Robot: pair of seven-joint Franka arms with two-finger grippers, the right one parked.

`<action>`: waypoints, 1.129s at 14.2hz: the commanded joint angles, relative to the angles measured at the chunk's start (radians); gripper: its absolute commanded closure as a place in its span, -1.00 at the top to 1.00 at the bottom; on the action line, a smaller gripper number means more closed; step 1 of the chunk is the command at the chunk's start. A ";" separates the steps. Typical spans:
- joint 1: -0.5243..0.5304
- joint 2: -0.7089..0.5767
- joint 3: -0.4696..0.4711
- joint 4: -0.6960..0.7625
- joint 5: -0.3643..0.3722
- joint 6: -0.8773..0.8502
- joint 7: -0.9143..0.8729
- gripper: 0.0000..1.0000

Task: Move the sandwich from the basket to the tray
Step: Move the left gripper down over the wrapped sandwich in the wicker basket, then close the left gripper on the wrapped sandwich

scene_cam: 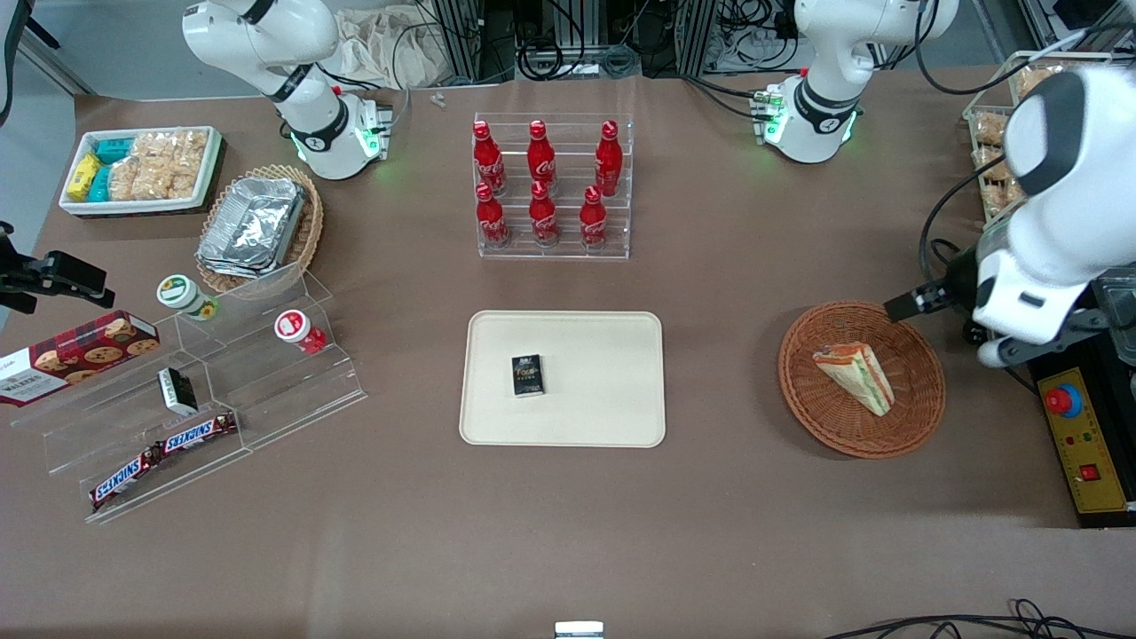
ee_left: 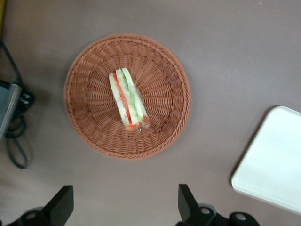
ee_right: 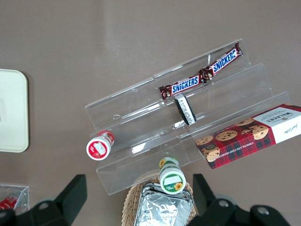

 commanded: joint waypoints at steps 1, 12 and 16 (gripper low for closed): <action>0.010 0.017 0.002 -0.116 0.004 0.153 -0.076 1.00; 0.014 0.274 0.007 -0.170 0.000 0.422 -0.294 1.00; 0.027 0.309 0.007 -0.170 0.000 0.468 -0.334 0.94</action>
